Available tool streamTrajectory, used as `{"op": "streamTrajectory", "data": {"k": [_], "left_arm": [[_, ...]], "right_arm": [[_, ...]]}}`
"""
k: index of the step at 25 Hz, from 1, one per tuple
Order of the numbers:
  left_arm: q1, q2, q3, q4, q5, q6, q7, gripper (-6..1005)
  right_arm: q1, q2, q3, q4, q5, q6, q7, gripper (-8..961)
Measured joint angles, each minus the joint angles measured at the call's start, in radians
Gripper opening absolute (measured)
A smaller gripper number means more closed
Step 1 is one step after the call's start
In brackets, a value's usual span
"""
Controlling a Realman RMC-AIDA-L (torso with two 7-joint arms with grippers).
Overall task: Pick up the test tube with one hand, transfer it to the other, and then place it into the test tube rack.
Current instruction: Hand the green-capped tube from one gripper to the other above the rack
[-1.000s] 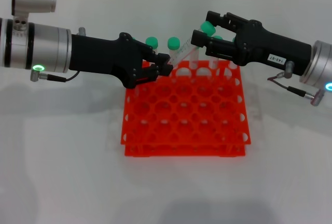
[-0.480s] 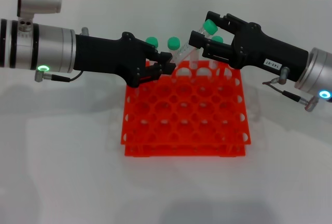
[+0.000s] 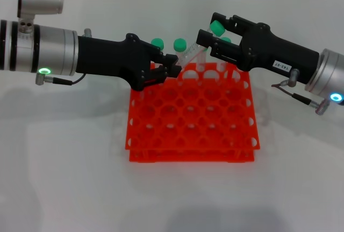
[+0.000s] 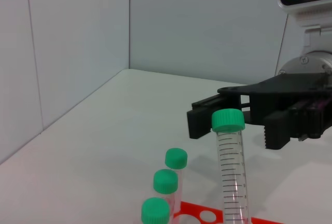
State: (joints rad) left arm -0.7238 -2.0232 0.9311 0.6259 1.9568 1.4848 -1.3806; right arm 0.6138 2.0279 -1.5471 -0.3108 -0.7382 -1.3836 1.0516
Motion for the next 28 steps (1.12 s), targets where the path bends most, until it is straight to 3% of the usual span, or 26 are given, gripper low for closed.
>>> {"op": "streamTrajectory", "data": {"k": [1,6,12,17,26,28], "left_arm": [[0.0,0.0,0.0,0.0,0.0,0.0,0.0,183],[0.0,-0.002,0.001,0.0,0.003,0.0,0.0,183],[0.0,-0.003,0.004,0.0,0.008,0.001,-0.001,183],[-0.001,-0.004,0.013,0.0,0.008,0.001,0.0,183],[-0.007,-0.005,0.024,0.004,0.011,0.004,-0.024,182],[-0.009,-0.005,0.025,0.015,0.012,0.009,-0.058,182]], "right_arm": [[0.002,0.0,-0.001,-0.001,-0.002,0.0,0.0,812],[0.007,0.0,-0.013,-0.004,0.0,0.0,0.003,605],[0.007,0.0,-0.013,-0.006,0.001,0.0,0.01,479],[0.011,0.0,-0.013,-0.009,0.001,0.001,0.011,459],[0.022,0.0,-0.027,-0.01,-0.001,0.024,0.011,267],[0.022,0.0,-0.027,-0.01,0.0,0.024,0.011,266]]}}
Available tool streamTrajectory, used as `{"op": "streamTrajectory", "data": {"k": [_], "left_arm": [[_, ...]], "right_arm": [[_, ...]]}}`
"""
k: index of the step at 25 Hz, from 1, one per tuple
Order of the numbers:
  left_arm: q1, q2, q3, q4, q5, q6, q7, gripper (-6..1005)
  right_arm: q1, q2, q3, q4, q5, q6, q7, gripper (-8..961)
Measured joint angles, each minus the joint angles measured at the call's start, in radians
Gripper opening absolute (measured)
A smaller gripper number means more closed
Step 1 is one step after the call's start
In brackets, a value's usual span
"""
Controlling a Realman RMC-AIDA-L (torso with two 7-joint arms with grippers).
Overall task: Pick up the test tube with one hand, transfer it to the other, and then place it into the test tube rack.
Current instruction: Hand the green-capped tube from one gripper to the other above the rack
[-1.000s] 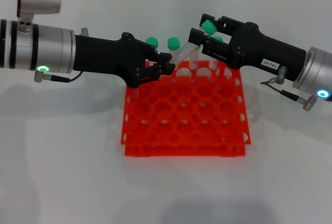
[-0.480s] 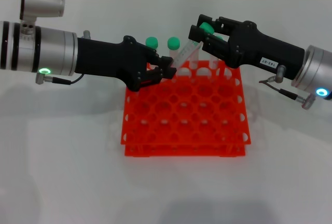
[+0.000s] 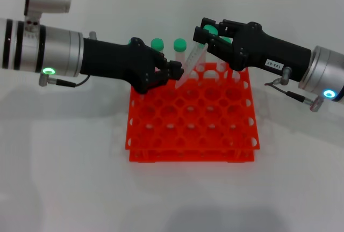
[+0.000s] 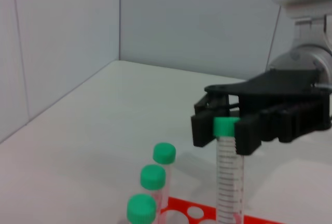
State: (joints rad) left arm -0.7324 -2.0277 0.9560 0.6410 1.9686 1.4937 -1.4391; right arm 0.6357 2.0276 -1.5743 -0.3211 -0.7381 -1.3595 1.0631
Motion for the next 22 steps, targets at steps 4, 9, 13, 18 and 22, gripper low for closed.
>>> {"op": "streamTrajectory", "data": {"k": [4,9,13,18,22], "left_arm": [[0.01,-0.011,0.006,0.065,0.001,0.005,-0.067,150],[0.034,-0.024,0.048,0.179,0.004,0.016,-0.168,250],[0.045,-0.019,0.077,0.287,0.013,0.049,-0.298,395],[0.114,-0.018,0.077,0.521,0.023,0.118,-0.429,516],[0.205,-0.027,0.071,0.742,0.088,0.131,-0.554,613]], "right_arm": [[0.001,-0.001,0.005,-0.001,0.001,0.0,0.0,265],[0.001,-0.004,0.009,-0.001,0.002,0.001,0.001,265],[0.001,-0.008,0.01,-0.001,0.002,0.001,0.001,266],[0.001,-0.012,0.01,-0.004,0.002,0.0,0.002,266],[0.002,-0.016,0.01,-0.017,-0.003,0.0,0.001,266]]}}
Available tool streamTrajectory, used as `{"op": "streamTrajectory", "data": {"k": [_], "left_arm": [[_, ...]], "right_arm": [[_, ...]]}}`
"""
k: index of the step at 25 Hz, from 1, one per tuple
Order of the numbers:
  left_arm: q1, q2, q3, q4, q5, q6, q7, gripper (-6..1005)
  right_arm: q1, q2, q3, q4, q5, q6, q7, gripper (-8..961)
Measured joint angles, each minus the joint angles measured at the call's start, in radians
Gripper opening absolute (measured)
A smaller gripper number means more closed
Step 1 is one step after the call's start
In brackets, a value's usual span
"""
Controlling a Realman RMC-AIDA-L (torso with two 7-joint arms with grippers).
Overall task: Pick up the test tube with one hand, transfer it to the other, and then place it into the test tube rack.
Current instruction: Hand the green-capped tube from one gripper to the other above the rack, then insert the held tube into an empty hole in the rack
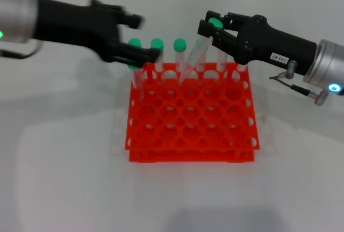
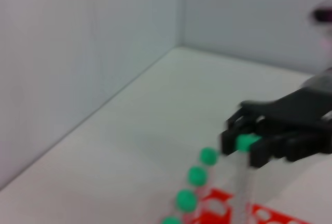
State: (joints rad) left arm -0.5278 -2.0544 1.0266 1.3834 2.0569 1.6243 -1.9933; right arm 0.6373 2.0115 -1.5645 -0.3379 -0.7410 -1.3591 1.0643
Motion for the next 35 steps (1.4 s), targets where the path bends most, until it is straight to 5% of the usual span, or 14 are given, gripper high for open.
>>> {"op": "streamTrajectory", "data": {"k": [3,16,25,35], "left_arm": [[0.073,-0.005,-0.001,0.114,0.039,0.001,-0.075,837],[0.42,-0.03,0.001,0.289,-0.005,-0.092,-0.06,886],[0.569,-0.033,0.005,0.102,-0.195,-0.2,0.229,886],[0.595,-0.034,-0.043,-0.132,-0.319,-0.206,0.5,886]], "right_arm": [[0.007,0.0,-0.003,-0.009,-0.003,0.001,-0.005,267],[0.11,-0.003,-0.008,-0.012,-0.104,0.02,0.004,267],[0.174,-0.001,-0.009,-0.013,-0.167,0.033,0.029,268],[0.239,0.001,-0.012,-0.035,-0.237,0.139,0.062,269]]}}
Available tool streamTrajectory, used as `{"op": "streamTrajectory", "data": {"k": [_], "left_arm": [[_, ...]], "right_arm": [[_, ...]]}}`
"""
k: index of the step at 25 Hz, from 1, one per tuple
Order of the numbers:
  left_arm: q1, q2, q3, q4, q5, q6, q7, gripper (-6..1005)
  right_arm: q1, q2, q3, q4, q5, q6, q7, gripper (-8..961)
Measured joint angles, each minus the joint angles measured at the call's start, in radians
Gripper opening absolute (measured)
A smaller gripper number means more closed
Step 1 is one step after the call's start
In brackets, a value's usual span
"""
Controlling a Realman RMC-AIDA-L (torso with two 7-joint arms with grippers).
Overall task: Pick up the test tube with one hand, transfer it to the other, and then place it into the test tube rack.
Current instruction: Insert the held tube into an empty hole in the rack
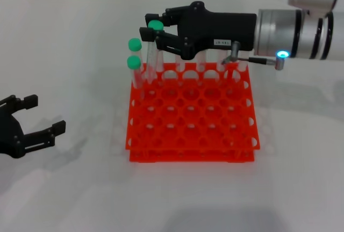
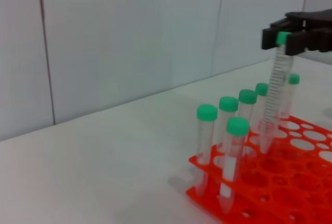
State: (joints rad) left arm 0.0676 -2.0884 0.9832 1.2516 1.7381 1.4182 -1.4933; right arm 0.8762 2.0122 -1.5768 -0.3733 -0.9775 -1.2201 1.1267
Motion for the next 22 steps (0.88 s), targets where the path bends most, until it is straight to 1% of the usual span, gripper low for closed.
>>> {"op": "streamTrajectory", "data": {"k": [1,8,22], "left_arm": [[-0.002,0.0,-0.003,-0.035,-0.013,-0.001,0.033,886],[-0.013,0.001,-0.005,-0.097,-0.029,-0.03,0.081,886],[-0.039,0.001,-0.009,-0.106,-0.058,-0.035,0.102,886]], "right_arm": [[0.001,0.0,0.0,-0.006,-0.006,0.011,0.006,269],[0.001,0.004,-0.006,-0.023,-0.013,0.056,0.014,269],[-0.015,0.001,-0.01,-0.018,-0.027,0.097,0.011,270]]}}
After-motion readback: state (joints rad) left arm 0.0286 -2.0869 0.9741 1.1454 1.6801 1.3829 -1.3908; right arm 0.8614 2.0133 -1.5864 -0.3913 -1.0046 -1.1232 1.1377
